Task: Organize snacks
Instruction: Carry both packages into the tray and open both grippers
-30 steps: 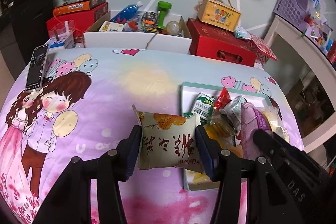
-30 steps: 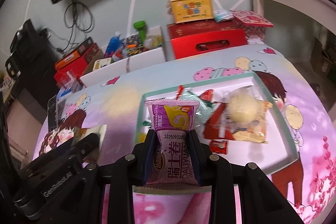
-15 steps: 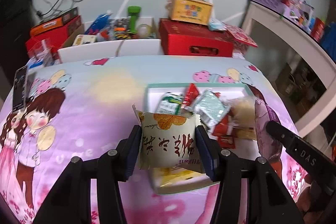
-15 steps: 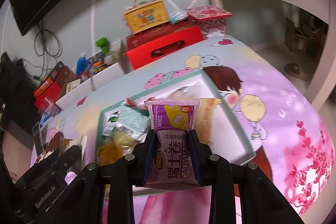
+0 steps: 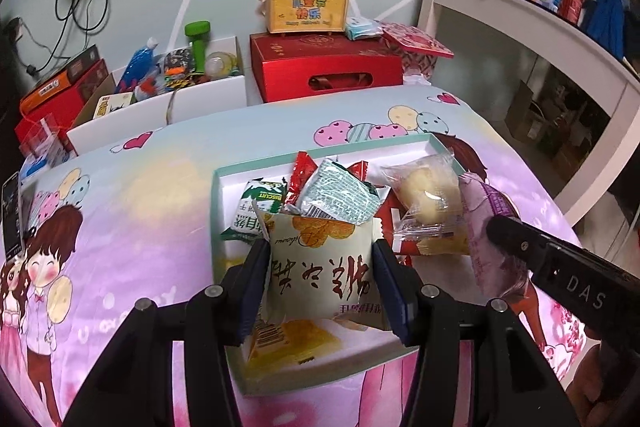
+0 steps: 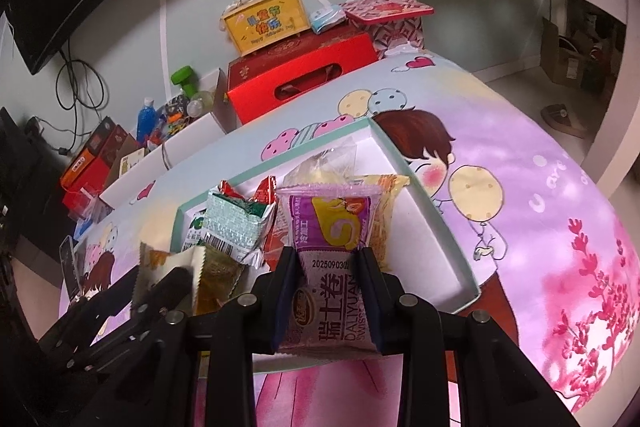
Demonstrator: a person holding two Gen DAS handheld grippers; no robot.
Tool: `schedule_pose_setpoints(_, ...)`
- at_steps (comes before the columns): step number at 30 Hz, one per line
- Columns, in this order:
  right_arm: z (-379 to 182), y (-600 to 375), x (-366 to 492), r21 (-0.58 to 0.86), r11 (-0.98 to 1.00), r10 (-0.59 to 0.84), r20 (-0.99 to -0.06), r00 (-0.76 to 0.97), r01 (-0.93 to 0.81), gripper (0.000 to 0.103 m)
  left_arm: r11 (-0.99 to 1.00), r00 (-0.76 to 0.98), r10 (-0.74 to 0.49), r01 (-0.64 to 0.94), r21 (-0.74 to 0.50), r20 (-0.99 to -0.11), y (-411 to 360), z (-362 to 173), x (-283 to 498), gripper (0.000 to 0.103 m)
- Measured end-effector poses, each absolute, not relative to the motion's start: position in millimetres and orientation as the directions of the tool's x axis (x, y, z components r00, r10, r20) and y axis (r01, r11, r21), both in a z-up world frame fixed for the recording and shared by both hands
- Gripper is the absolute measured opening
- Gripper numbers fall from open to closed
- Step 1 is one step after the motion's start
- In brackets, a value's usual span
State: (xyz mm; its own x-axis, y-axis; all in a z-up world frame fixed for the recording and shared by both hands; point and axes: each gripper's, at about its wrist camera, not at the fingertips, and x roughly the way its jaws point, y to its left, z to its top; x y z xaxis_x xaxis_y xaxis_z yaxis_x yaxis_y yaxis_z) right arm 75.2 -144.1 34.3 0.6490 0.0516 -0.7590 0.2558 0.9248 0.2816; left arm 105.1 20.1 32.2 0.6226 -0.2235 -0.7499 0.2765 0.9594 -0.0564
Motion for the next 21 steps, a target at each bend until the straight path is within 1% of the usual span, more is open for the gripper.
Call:
schedule_pose_setpoints(16, 8, -131, 90, 0.27, 0.935, 0.09, -0.805, 0.586, 0.227, 0.034, 0.961, 0.608, -0.208, 0.271, -0.046, -0.766, 17, 14, 117, 0.055)
schedule_pose_setpoints(19, 6, -130, 91, 0.266, 0.936, 0.088, -0.811, 0.578, 0.231, 0.034, 0.963, 0.604, -0.205, 0.265, -0.049, -0.771, 17, 13, 118, 0.057)
schedule_pose_setpoints(21, 6, -131, 91, 0.265, 0.936, 0.088, -0.814, 0.575, 0.233, 0.034, 0.964, 0.602, -0.202, 0.261, -0.049, -0.772, 17, 14, 118, 0.061)
